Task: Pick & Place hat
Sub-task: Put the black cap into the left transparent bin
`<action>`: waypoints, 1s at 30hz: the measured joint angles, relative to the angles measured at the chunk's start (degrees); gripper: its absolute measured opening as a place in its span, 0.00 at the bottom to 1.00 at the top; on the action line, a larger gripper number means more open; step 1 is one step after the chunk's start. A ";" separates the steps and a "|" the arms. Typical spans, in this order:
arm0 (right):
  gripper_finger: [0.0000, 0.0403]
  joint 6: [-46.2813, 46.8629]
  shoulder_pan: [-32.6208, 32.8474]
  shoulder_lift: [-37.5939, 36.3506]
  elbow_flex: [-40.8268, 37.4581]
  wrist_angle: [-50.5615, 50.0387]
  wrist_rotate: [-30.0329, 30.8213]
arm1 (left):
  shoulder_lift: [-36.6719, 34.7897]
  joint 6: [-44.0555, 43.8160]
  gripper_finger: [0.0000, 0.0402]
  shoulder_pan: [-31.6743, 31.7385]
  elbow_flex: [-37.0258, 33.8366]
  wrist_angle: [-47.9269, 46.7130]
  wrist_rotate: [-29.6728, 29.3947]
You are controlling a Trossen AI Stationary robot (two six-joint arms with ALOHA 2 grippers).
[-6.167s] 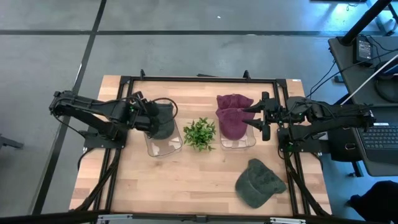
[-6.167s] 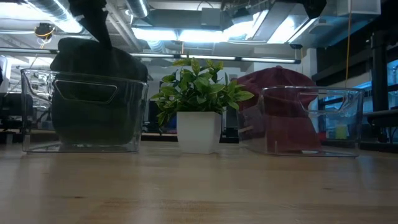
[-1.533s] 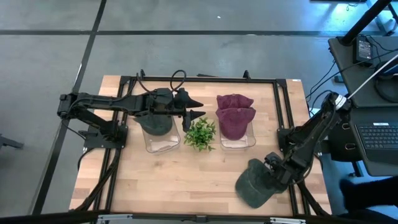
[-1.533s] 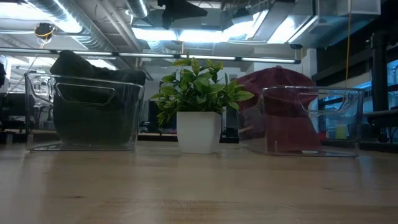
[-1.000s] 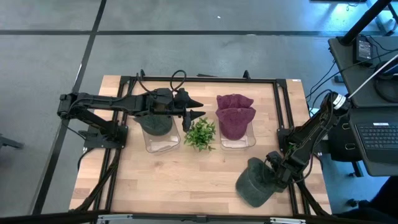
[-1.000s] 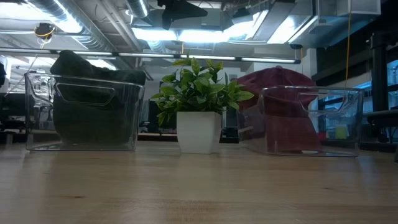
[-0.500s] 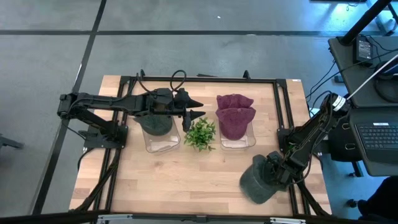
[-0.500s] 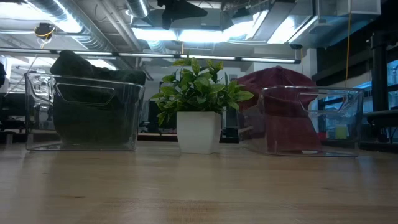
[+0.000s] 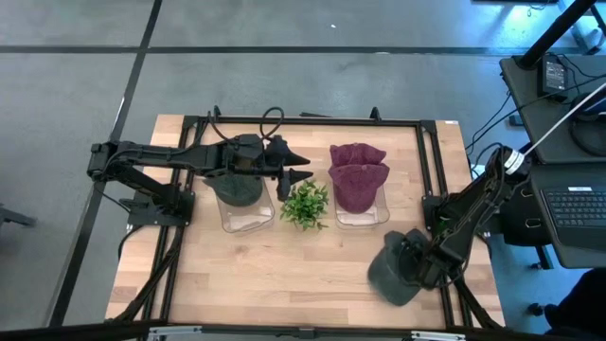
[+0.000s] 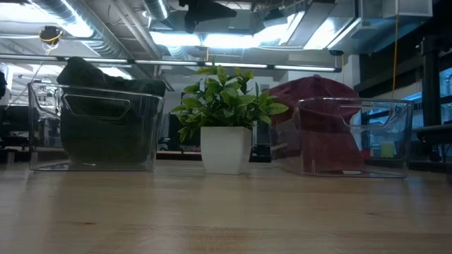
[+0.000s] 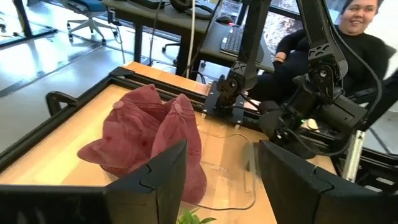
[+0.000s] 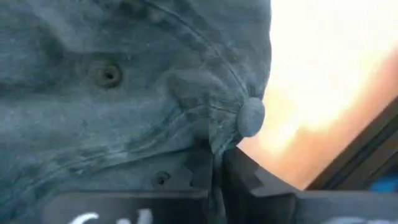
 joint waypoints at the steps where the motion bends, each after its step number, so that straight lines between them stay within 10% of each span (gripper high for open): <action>1: 0.05 -0.55 0.00 0.06 1.33 -3.05 1.20 | 0.00 -0.31 0.47 -0.01 0.00 0.00 0.45; 17: 0.03 -24.45 -1.70 -0.32 31.13 -32.57 27.97 | 0.00 -7.24 0.47 -0.55 -0.02 6.28 1.47; 30: 0.03 -65.34 -14.81 -0.39 48.23 -26.34 35.08 | 5.96 -6.86 0.47 -6.49 1.67 19.80 2.92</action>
